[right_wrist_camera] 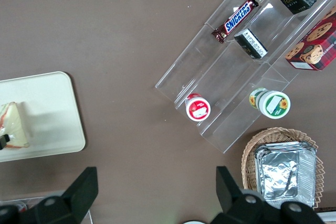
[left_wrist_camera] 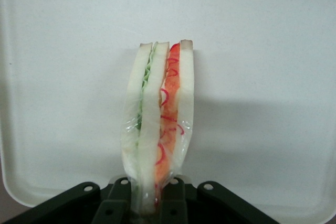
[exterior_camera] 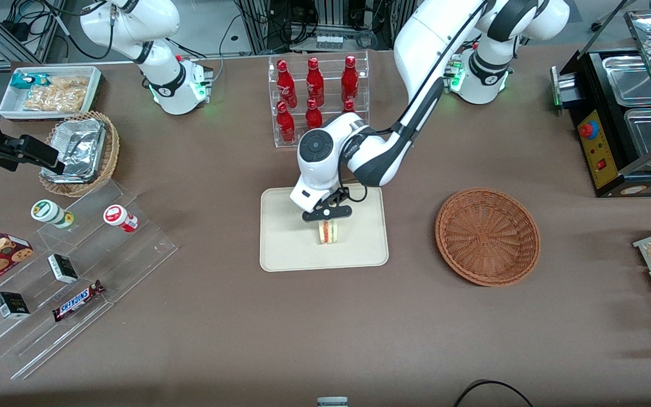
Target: Place sandwich from basket to tray
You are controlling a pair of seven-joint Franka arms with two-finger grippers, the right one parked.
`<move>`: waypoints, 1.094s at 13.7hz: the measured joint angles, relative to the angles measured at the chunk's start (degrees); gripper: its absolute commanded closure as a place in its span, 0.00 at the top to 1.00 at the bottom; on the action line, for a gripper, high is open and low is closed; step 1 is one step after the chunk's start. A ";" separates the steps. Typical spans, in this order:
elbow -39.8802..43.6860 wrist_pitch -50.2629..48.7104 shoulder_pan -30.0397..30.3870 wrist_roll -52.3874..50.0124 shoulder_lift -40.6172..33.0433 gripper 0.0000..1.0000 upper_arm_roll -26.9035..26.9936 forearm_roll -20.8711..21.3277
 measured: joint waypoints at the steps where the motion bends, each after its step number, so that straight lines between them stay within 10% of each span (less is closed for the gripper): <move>1: 0.00 0.23 -0.28 0.09 0.32 0.25 0.00 0.00; 3: 0.00 0.28 -0.58 0.18 0.50 0.99 -0.01 0.02; 15: 1.37 -18.87 7.36 0.05 -16.30 1.00 1.64 0.02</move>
